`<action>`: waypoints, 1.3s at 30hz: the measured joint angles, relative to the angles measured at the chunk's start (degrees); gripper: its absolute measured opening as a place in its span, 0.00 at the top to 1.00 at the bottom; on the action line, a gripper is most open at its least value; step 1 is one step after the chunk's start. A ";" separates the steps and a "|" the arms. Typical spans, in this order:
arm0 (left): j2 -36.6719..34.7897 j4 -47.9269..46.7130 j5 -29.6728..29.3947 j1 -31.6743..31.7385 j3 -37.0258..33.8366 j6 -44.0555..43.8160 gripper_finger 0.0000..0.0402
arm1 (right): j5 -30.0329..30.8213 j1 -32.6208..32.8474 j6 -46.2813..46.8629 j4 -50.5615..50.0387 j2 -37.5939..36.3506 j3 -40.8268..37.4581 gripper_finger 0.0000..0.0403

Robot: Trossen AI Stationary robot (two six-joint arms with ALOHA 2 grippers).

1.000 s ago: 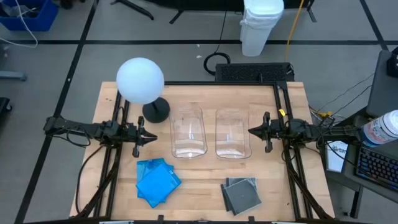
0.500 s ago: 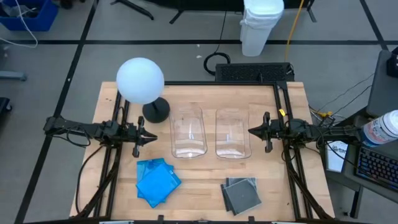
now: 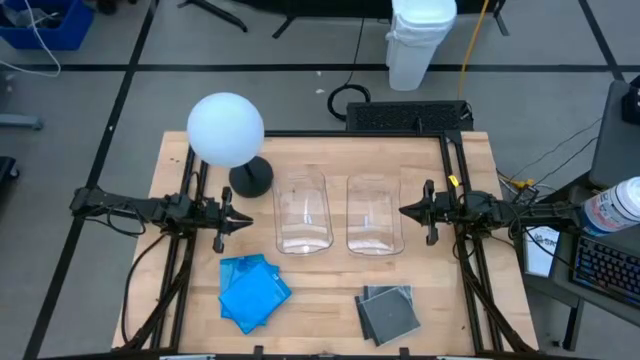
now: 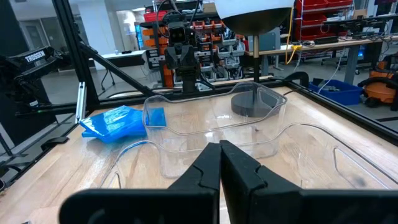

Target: Pick & place jewel cases by type

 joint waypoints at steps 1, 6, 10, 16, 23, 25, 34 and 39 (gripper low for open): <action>0.01 0.00 0.00 0.00 0.01 0.01 0.89 | -0.01 -0.02 0.01 -0.02 0.00 0.00 1.00; 0.01 0.00 0.00 0.00 -0.01 0.00 0.89 | 0.00 -0.02 0.02 0.00 0.00 0.00 1.00; 0.01 0.00 0.01 0.00 -0.01 0.01 0.89 | -0.02 -0.02 0.00 -0.01 0.00 -0.02 1.00; 0.00 0.00 0.01 0.00 -0.01 -0.02 0.89 | 0.00 -0.01 0.01 0.00 0.00 0.00 1.00; -0.01 0.00 0.01 0.00 0.01 0.01 0.89 | -0.02 -0.01 0.01 0.00 0.00 -0.01 1.00; 0.00 0.00 0.01 0.00 0.00 0.01 0.89 | 0.00 -0.02 0.01 -0.02 0.00 0.00 1.00; 0.01 0.15 0.02 0.00 -0.02 -1.45 0.89 | 0.00 0.00 0.01 -0.02 -0.01 -0.02 1.00; -0.01 2.26 0.07 0.00 0.00 -11.01 0.89 | 0.00 0.00 0.00 -0.02 0.00 -0.02 1.00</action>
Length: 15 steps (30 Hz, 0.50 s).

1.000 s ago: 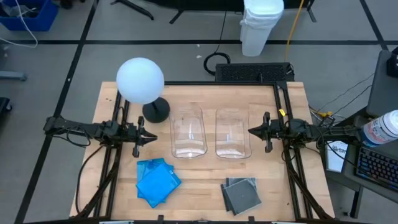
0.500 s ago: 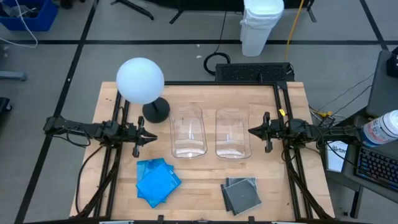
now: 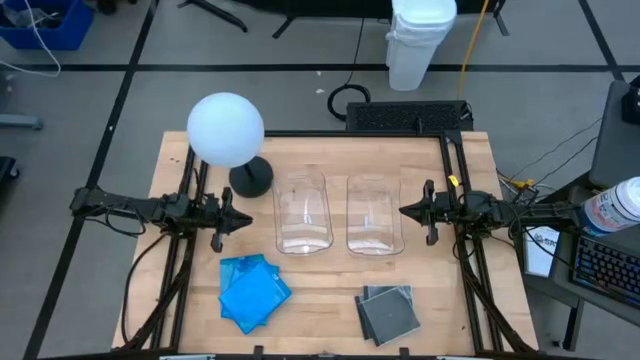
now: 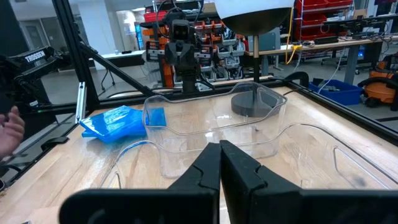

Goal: Pick & place jewel cases by type
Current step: Put the black CD case into the right transparent bin

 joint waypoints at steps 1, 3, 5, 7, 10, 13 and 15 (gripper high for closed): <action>0.00 -0.10 -0.02 0.00 -0.01 -0.49 0.89 | 0.00 -0.02 0.00 0.02 0.00 0.02 1.00; 0.00 -0.08 0.00 0.00 0.00 -0.85 0.89 | -0.02 -0.02 0.01 0.02 0.00 0.00 1.00; 0.00 -0.10 -0.01 0.00 -0.01 -0.87 0.89 | -0.02 0.00 0.00 0.00 0.00 0.02 1.00; 0.00 -0.10 -0.02 0.00 -0.02 -0.87 0.89 | 0.00 -0.01 0.02 0.00 -0.01 0.01 1.00; 0.00 -0.08 -0.11 0.00 -0.02 -0.87 0.89 | 0.00 -0.02 0.00 0.00 0.00 0.02 1.00; 0.00 -0.08 -0.54 0.00 -0.02 -0.89 0.89 | 0.00 0.00 -0.07 0.02 0.00 0.00 1.00; 0.00 -0.08 -0.55 0.00 -0.01 -0.88 0.89 | 0.00 -0.01 -0.03 0.02 0.00 0.00 1.00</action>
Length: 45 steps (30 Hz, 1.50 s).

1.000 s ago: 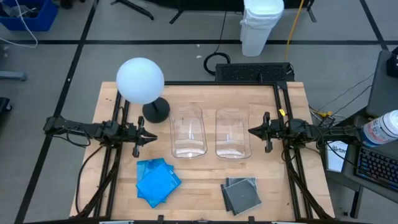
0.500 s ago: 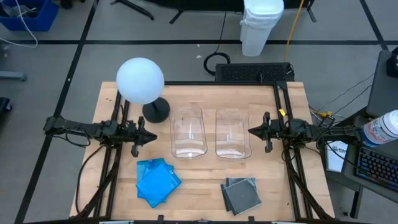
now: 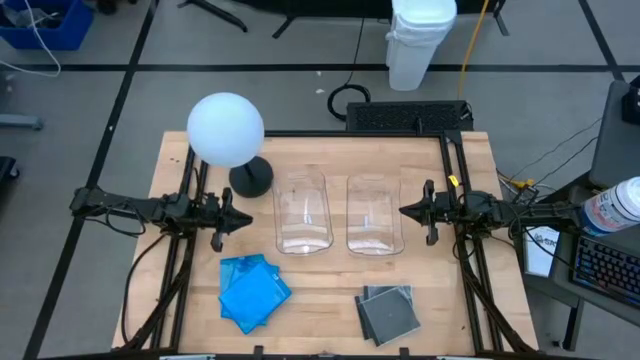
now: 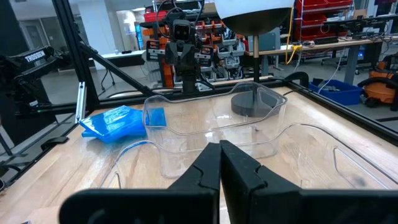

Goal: Pick & place jewel cases by type
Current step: Put the black CD case into the right transparent bin

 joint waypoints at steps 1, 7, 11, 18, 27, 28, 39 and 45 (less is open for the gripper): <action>0.00 0.00 0.00 0.00 -0.01 -0.01 0.89 | -0.01 -0.01 0.03 -0.01 0.00 0.01 1.00; 0.02 1.86 -0.04 0.00 -0.01 0.17 0.89 | 0.00 0.01 0.03 0.00 0.00 0.00 1.00; 0.01 2.10 -0.22 0.00 -0.01 0.49 0.89 | -0.02 0.00 0.04 -0.01 0.00 0.00 1.00; 0.07 -1.93 -6.71 0.00 -0.01 1.00 0.89 | -0.02 0.00 -0.07 1.35 0.02 0.02 1.00; 0.09 -1.88 -15.32 0.02 -0.01 0.62 0.89 | -0.15 0.01 -3.56 9.67 0.21 0.95 0.99; 0.09 -1.84 -15.32 0.02 -0.01 1.10 0.89 | -0.15 0.01 -4.62 9.50 0.43 1.35 0.98; 0.09 1.09 -12.87 0.00 -0.01 8.72 0.89 | 5.40 1.98 -9.37 6.47 7.48 7.22 0.81; 0.09 1.47 -12.82 0.00 -0.01 7.85 0.89 | 12.36 6.86 -13.77 -1.44 12.83 15.44 0.76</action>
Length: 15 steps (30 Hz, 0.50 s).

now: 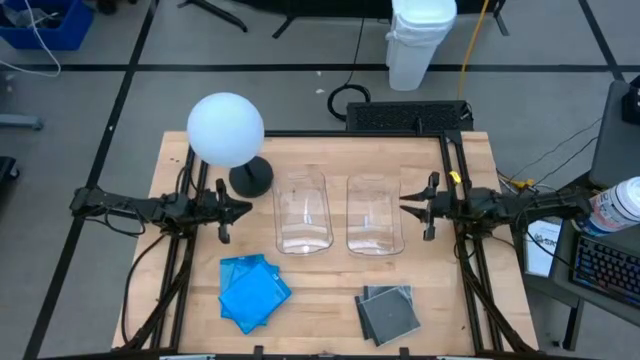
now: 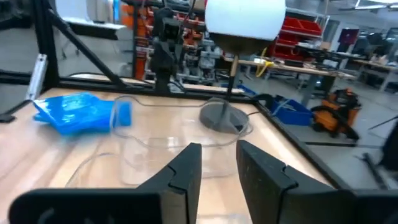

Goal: Pick & place jewel cases by type
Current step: Put the black CD case into the right transparent bin

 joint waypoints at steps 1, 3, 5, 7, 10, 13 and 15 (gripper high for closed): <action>0.00 -0.02 0.08 0.00 0.00 -0.77 0.89 | 1.15 1.38 -0.50 -1.44 1.17 2.04 0.76; 0.00 -0.07 0.14 0.00 0.00 -1.64 0.89 | 2.95 4.51 -1.81 -4.61 4.00 6.37 0.76; 0.00 -0.07 0.41 0.00 0.00 -1.80 0.89 | 5.81 8.15 -3.00 -8.16 7.60 11.15 0.77; 0.00 -0.10 0.85 0.00 0.00 -1.97 0.89 | 9.60 12.25 -3.71 -12.23 11.98 16.33 0.76; 0.00 -0.12 2.45 0.00 0.00 -1.96 0.89 | 16.82 19.37 -2.79 -20.97 19.38 25.36 0.76; 0.00 0.66 4.34 -0.08 0.00 -1.98 0.89 | 23.90 27.23 0.31 -30.70 27.65 34.45 0.76; 0.00 2.62 6.78 -0.25 0.00 -2.02 0.89 | 27.99 31.96 4.00 -38.18 33.38 40.23 0.76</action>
